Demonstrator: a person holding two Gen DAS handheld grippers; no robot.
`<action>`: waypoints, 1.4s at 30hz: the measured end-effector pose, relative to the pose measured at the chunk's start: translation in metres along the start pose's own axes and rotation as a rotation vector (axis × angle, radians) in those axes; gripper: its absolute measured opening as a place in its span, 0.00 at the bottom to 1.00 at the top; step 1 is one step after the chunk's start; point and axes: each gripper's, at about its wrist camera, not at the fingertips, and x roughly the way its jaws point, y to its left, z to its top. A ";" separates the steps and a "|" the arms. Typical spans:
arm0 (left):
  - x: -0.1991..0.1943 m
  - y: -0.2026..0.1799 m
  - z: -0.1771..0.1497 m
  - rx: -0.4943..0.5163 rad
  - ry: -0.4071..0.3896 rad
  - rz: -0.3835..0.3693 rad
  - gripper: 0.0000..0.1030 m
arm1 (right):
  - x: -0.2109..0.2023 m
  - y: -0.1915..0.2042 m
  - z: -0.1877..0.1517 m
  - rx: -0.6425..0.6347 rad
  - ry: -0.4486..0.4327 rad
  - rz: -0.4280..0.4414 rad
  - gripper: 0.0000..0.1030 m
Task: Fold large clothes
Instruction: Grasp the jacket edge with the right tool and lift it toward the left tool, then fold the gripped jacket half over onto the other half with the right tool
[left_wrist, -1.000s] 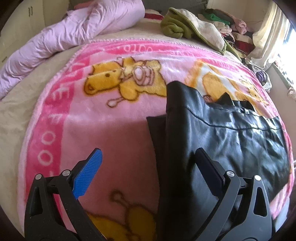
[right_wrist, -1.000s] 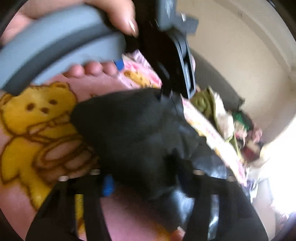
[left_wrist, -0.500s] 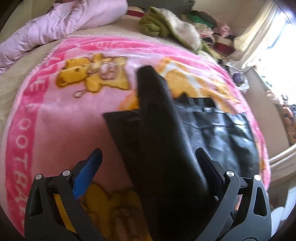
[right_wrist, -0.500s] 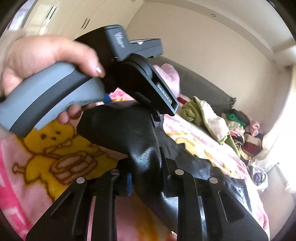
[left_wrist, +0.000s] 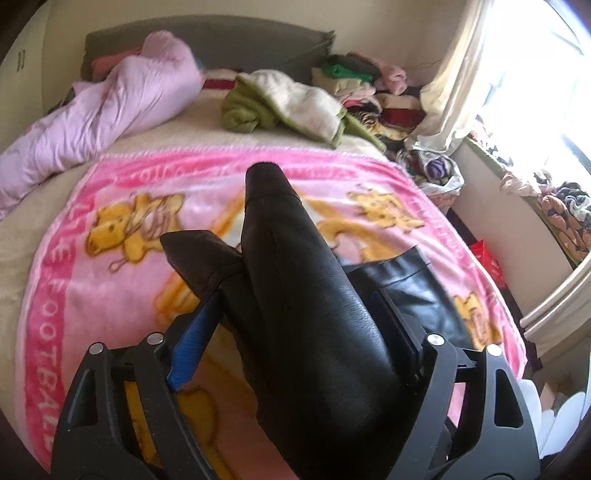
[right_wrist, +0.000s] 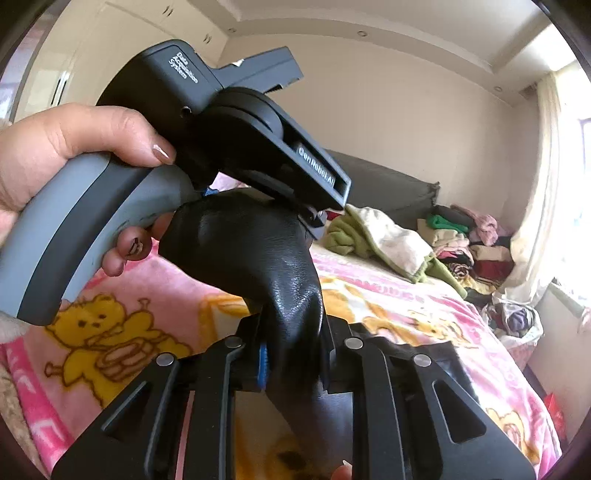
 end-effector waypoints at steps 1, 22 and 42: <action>-0.001 -0.008 0.002 0.003 -0.009 -0.006 0.77 | -0.005 -0.007 -0.001 0.013 -0.004 -0.007 0.17; 0.018 -0.104 0.024 -0.054 -0.131 -0.091 0.91 | -0.018 -0.101 -0.024 0.278 0.020 0.005 0.16; 0.076 -0.085 -0.039 -0.069 0.012 -0.006 0.91 | 0.004 -0.222 -0.171 1.134 0.176 0.272 0.18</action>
